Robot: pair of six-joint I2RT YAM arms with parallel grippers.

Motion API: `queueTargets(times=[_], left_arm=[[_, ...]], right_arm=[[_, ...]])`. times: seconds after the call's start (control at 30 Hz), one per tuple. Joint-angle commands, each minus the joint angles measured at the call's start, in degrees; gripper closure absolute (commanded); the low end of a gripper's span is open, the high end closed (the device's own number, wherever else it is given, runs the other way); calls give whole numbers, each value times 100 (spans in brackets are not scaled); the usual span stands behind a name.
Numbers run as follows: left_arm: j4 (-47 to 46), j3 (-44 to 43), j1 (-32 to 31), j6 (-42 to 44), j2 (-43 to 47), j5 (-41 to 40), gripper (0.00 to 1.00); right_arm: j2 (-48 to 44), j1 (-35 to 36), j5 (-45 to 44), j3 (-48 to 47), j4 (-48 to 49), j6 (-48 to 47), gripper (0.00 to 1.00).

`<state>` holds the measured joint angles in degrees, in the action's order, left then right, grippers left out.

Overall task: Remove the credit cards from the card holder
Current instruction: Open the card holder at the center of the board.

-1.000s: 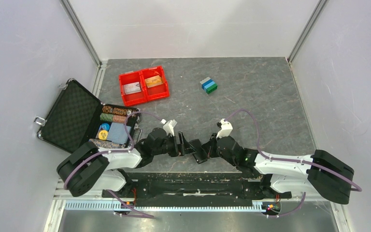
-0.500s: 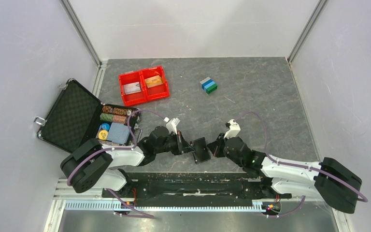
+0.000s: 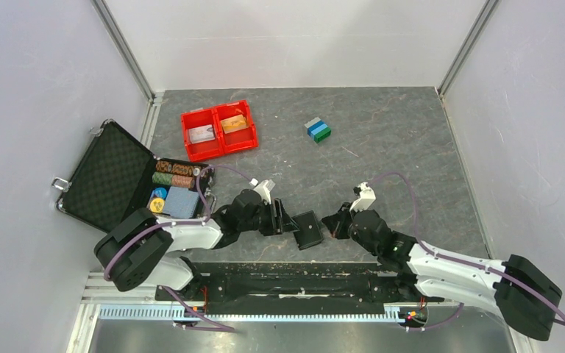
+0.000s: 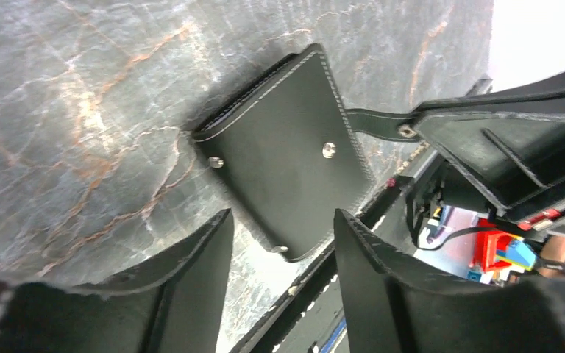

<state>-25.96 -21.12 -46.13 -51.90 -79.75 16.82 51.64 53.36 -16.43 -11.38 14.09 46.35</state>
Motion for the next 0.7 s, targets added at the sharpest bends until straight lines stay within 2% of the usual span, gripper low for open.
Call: queueTargets(times=[0.0,0.2,0.4,0.67], left_arm=[[1041,-379,-1,444,417,-567,33],[1793,-677,-10,747,827,-797,18],[2115,-901,-19,743,914,-741,15],[2384,-883,-23,668,1318,-983,14]], right_arm=[[-348,-28,54,-112,-92,-38,100],[-473,-21,558,10,365,258,100],[-532,-19,858,222,1236,514,100],[-439,-12,1098,282,1881,650,100]])
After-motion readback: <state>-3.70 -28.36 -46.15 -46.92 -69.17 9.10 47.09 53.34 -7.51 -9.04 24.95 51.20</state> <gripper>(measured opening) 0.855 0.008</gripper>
